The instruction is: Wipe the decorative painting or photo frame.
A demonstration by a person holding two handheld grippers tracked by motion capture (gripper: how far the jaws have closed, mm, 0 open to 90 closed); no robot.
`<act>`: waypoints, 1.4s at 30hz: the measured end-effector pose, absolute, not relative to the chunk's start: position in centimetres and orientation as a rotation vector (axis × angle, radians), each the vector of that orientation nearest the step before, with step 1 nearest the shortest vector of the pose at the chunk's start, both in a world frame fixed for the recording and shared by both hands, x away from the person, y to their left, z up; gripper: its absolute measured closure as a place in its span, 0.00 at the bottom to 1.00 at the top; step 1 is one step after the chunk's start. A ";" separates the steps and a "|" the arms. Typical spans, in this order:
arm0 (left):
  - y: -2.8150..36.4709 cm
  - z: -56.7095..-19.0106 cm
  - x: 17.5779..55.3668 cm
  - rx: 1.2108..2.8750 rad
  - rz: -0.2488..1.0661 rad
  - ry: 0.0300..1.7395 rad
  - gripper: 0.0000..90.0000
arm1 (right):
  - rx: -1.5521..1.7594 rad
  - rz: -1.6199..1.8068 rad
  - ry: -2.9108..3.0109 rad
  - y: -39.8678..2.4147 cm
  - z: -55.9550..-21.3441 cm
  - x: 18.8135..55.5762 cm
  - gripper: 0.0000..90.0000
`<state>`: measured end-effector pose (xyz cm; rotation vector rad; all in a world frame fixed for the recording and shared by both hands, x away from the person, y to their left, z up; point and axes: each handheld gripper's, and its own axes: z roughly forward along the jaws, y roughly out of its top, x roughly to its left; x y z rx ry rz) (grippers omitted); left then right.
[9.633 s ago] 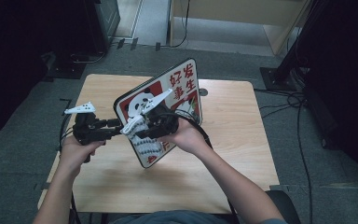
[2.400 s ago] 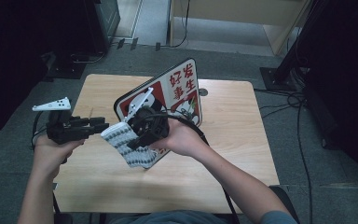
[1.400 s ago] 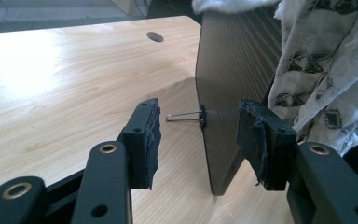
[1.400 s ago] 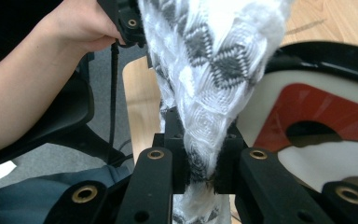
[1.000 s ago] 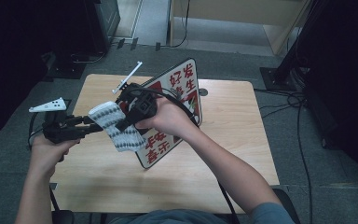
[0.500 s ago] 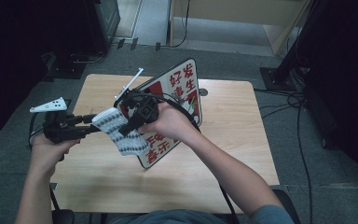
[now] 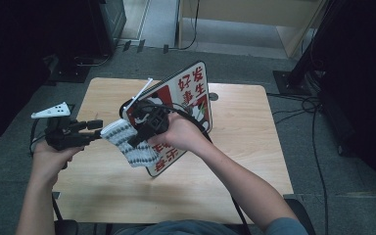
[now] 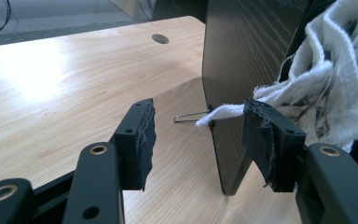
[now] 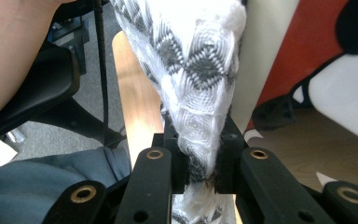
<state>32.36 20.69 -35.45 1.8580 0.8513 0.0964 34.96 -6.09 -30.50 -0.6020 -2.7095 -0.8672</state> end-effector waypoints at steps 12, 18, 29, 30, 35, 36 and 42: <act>20.4 -35.2 32.3 1.844 0.085 0.876 0.48 | -0.596 -0.853 -2.715 -6.4 -32.0 34.6 0.89; 20.0 -34.8 32.2 1.852 0.086 0.865 0.48 | -0.594 -0.841 -2.718 -6.5 -32.7 34.4 0.89; 19.0 -34.1 32.0 1.856 0.047 0.835 0.52 | -0.598 -0.823 -2.715 -6.7 -34.0 34.3 0.89; 18.9 -34.1 32.0 1.860 0.047 0.829 0.51 | -0.598 -0.824 -2.716 -6.8 -34.1 34.3 0.89; 18.5 -33.7 31.8 1.855 0.034 0.818 0.52 | -0.599 -0.820 -2.721 -6.8 -34.5 34.1 0.89; 18.3 -33.6 31.8 1.854 0.032 0.817 0.53 | -0.602 -0.818 -2.719 -6.8 -34.6 34.1 0.89; 17.3 -33.5 31.8 1.866 0.014 0.785 0.54 | -0.606 -0.818 -2.719 -7.0 -35.2 33.9 0.89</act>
